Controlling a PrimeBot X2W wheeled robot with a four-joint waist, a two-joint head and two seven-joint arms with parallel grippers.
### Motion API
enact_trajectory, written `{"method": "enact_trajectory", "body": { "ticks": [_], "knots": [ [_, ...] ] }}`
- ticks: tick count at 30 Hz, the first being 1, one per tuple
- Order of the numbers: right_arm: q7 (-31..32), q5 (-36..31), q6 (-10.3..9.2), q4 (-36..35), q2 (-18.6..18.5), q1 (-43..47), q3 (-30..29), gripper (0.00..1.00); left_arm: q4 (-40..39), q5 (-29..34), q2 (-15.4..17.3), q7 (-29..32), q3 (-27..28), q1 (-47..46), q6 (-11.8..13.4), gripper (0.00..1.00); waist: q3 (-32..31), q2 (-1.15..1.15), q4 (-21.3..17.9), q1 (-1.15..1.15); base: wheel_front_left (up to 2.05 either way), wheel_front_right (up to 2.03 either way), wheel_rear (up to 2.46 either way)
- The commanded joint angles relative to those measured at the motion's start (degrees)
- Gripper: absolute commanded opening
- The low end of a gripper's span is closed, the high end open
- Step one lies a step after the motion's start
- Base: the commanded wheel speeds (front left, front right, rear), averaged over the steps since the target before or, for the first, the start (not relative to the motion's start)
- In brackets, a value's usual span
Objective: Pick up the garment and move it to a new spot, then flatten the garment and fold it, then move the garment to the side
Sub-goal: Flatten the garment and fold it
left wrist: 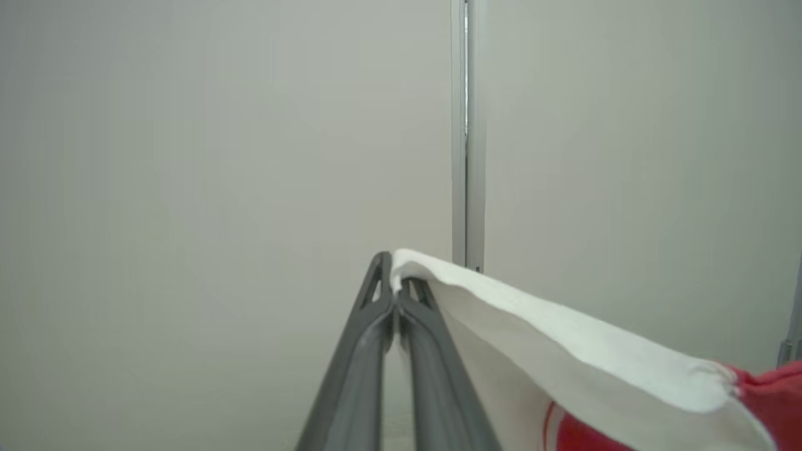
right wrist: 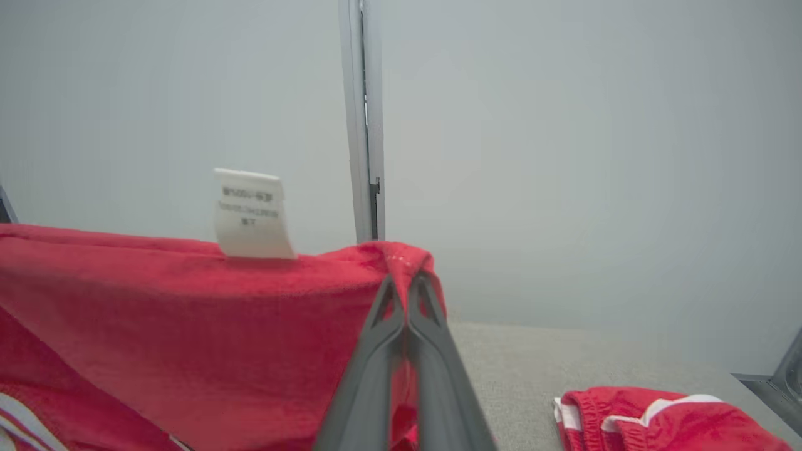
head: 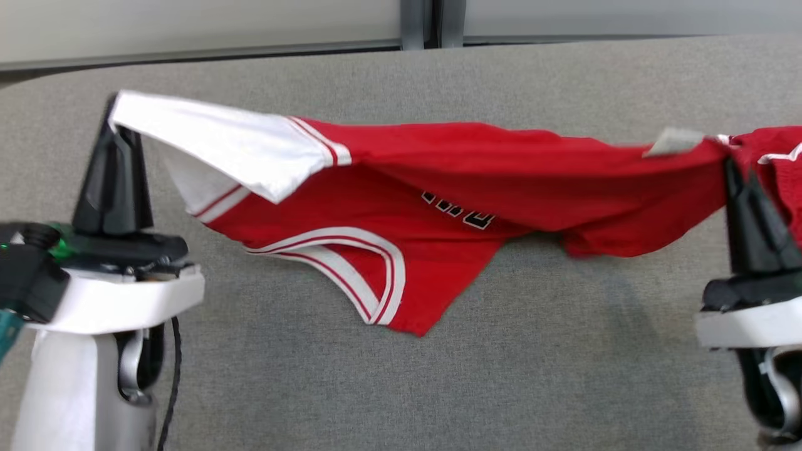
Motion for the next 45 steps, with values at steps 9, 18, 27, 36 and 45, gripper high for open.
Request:
{"method": "enact_trajectory", "body": {
  "ticks": [9,18,27,36,45],
  "knots": [
    [3.36,-0.07,-0.02,-8.69,-4.58,-7.98,-5.59,0.0,-7.12,0.79,3.58,4.85,-0.89,-14.96,-0.93,0.0,-4.94,0.0,-0.03,0.0,0.0,0.0,0.0],
    [6.18,2.28,-0.02,-10.07,-7.0,-11.07,-7.36,0.0,-7.47,-0.25,4.57,10.93,-2.23,-21.36,-1.22,0.0,-7.42,0.0,-0.08,0.0,0.0,0.0,0.0],
    [5.96,5.54,-0.02,-4.21,-6.91,-17.45,-5.41,0.0,3.07,-3.09,4.47,12.95,-3.79,-27.23,-1.89,0.0,-3.62,0.0,0.31,0.0,0.0,0.0,0.0],
    [1.42,6.86,-0.02,11.22,-4.83,-38.28,0.88,0.0,22.59,-3.57,5.44,7.68,-4.04,-45.91,-2.55,0.0,3.72,0.0,-0.63,0.0,0.0,0.0,0.0],
    [-9.95,4.99,-0.02,32.68,-1.94,-54.51,8.89,0.0,41.44,-0.54,5.09,0.86,-6.54,-58.96,-2.78,0.0,6.5,0.0,-0.58,0.0,0.0,0.0,0.0]
  ]
}}
